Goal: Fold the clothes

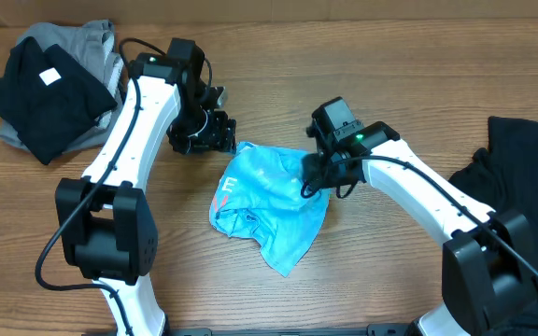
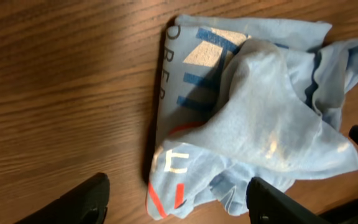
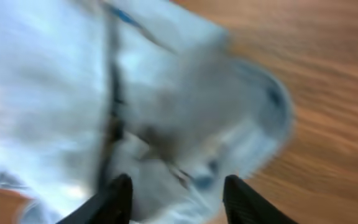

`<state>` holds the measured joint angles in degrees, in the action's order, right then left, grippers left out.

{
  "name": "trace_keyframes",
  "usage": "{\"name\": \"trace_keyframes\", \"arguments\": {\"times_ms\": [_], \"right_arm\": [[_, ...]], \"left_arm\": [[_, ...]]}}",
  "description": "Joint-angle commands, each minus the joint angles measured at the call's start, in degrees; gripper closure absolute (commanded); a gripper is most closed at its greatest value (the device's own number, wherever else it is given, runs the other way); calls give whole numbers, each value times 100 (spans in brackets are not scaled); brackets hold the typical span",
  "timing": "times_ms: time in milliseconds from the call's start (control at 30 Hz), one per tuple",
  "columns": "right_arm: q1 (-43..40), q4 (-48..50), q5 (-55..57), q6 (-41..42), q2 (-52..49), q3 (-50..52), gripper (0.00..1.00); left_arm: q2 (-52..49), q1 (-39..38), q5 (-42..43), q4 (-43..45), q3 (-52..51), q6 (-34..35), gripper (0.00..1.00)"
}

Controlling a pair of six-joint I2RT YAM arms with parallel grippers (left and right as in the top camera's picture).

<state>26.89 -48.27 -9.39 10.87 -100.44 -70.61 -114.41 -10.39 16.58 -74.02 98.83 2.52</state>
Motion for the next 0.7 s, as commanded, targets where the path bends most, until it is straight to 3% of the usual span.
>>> {"name": "trace_keyframes", "arguments": {"times_ms": [0,100,133,233,333,500,533,600,667], "right_arm": [[0,168,-1187,-391,208,-173,44],[15,116,-1912,-686,205,-173,43],[15,66,-1947,-680,205,-173,48],[13,-240,-1912,-682,205,-173,80],[13,-870,-1427,-678,208,-173,96],[4,-1738,-376,-551,208,-173,96],[4,-1823,-221,-461,208,-173,90],[4,-1904,22,-334,208,-173,54],[2,-1891,321,-177,208,-173,46]], "left_arm": [[157,-17,101,46,-256,-131,27],[157,-17,101,109,-391,-131,27],[157,-17,101,127,-420,-131,27],[157,-17,98,151,-428,-131,26],[160,-17,101,177,-428,-131,26],[157,-17,98,199,-428,-131,26],[160,-17,101,214,-428,-129,26],[157,-17,107,258,-428,-127,26],[160,-20,153,308,-428,-129,25]]}}
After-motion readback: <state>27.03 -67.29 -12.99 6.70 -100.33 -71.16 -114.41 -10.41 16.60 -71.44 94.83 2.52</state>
